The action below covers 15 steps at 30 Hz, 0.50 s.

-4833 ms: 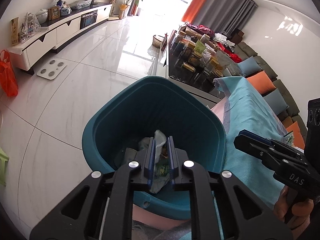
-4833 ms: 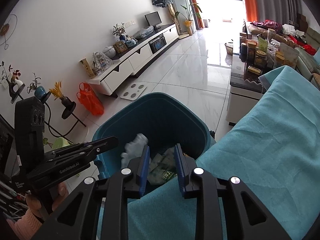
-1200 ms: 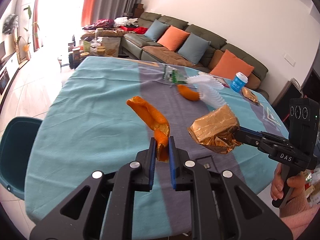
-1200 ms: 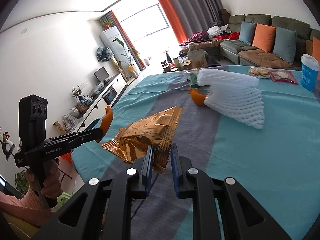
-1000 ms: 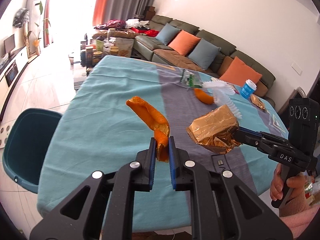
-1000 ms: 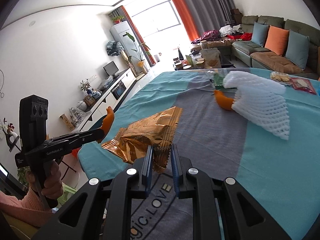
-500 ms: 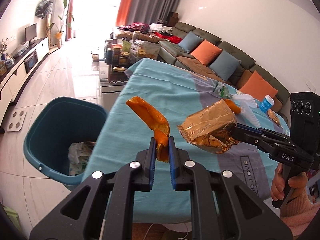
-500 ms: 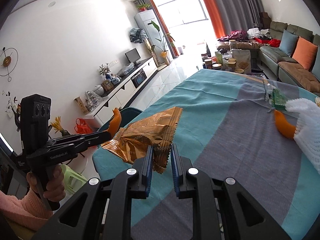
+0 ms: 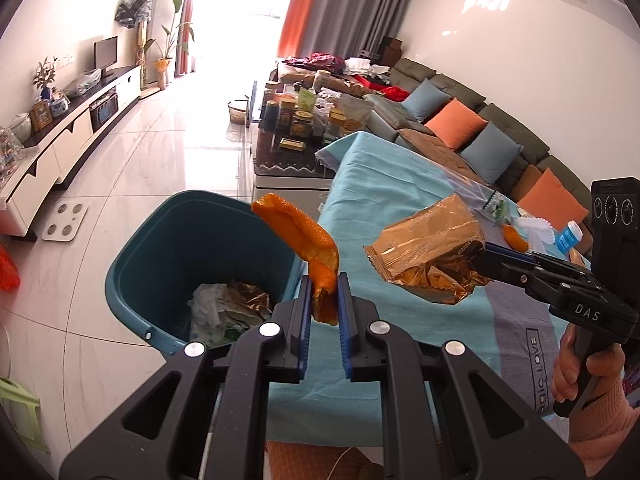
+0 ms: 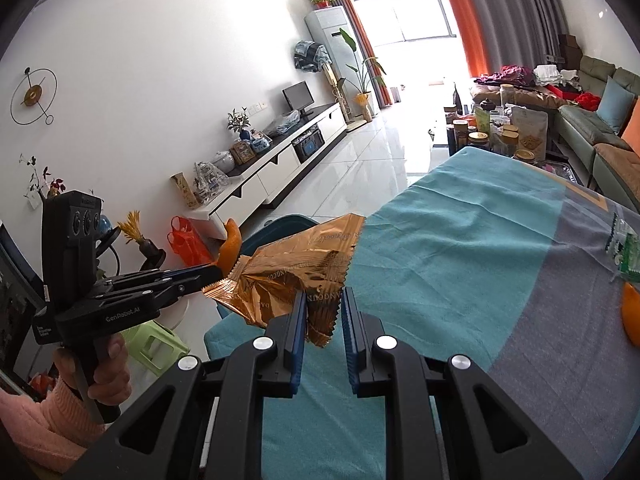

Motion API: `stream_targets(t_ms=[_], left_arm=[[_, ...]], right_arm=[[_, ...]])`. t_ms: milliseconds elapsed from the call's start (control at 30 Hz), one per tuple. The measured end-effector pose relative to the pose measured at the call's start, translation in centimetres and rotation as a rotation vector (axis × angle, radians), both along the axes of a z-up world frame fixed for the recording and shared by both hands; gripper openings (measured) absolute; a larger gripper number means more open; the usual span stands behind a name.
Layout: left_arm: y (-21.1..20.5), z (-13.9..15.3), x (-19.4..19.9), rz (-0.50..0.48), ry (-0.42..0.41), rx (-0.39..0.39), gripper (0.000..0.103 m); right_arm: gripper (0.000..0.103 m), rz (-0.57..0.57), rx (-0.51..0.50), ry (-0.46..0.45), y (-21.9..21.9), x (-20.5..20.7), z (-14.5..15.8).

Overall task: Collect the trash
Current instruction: 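Carry the orange peel and gold wrapper over to the teal trash bin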

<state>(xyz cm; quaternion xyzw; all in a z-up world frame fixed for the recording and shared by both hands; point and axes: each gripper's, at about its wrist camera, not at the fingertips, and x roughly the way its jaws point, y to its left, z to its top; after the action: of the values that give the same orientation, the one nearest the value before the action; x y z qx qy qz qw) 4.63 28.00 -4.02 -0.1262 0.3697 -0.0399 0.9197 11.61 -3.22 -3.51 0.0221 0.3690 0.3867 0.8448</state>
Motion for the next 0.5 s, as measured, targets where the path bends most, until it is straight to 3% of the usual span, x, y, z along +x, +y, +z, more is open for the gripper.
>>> stream_targets(t_ms=[500], left_arm=[[2.9,-1.1,0.5,0.069,0.024,0.007,0.013]], right_arm=[[0.016,0.063,-0.028,0.008,5.0,2.3,-0.3]])
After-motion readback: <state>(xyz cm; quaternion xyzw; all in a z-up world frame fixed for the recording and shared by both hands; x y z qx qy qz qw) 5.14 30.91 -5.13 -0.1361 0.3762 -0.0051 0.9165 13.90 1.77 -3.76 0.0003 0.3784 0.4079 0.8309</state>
